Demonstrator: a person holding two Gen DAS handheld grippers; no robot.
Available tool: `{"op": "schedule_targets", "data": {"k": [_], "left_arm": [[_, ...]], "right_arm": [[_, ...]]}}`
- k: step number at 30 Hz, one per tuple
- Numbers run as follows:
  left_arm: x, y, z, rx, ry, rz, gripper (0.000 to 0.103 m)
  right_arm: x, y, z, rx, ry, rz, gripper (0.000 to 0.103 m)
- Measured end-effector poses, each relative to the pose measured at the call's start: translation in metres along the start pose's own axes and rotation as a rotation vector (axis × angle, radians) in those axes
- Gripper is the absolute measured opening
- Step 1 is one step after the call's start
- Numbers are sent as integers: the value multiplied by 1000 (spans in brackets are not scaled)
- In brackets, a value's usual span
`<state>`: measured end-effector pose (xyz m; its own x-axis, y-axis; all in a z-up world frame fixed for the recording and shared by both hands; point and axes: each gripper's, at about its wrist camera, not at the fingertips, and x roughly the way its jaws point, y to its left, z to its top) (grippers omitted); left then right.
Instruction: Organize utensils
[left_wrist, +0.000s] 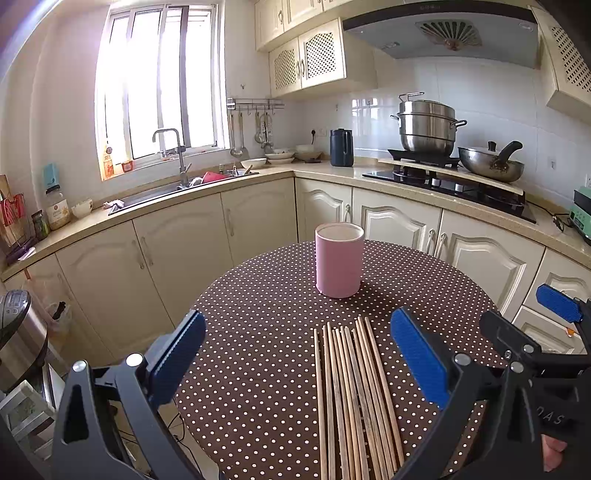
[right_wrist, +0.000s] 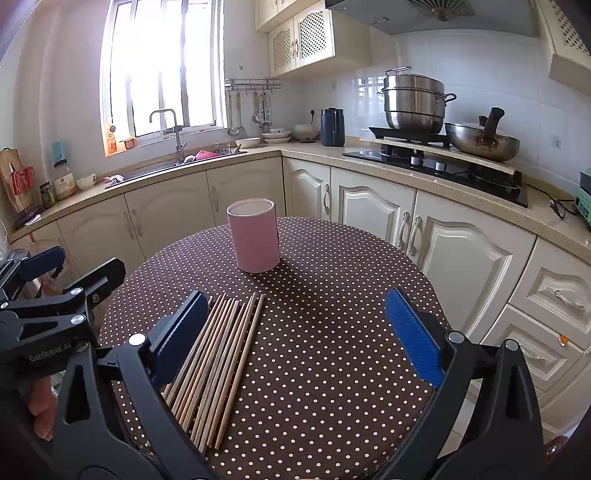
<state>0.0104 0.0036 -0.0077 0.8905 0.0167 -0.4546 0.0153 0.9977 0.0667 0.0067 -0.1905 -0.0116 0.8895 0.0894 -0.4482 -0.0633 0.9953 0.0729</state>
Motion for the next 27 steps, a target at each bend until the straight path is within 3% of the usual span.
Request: {"op": "schedule_targets", "data": {"k": [27], "left_arm": [[4,-1,1,1,28,8,98]], "right_arm": [[8,1,-2,5,33,-4,95]]}}
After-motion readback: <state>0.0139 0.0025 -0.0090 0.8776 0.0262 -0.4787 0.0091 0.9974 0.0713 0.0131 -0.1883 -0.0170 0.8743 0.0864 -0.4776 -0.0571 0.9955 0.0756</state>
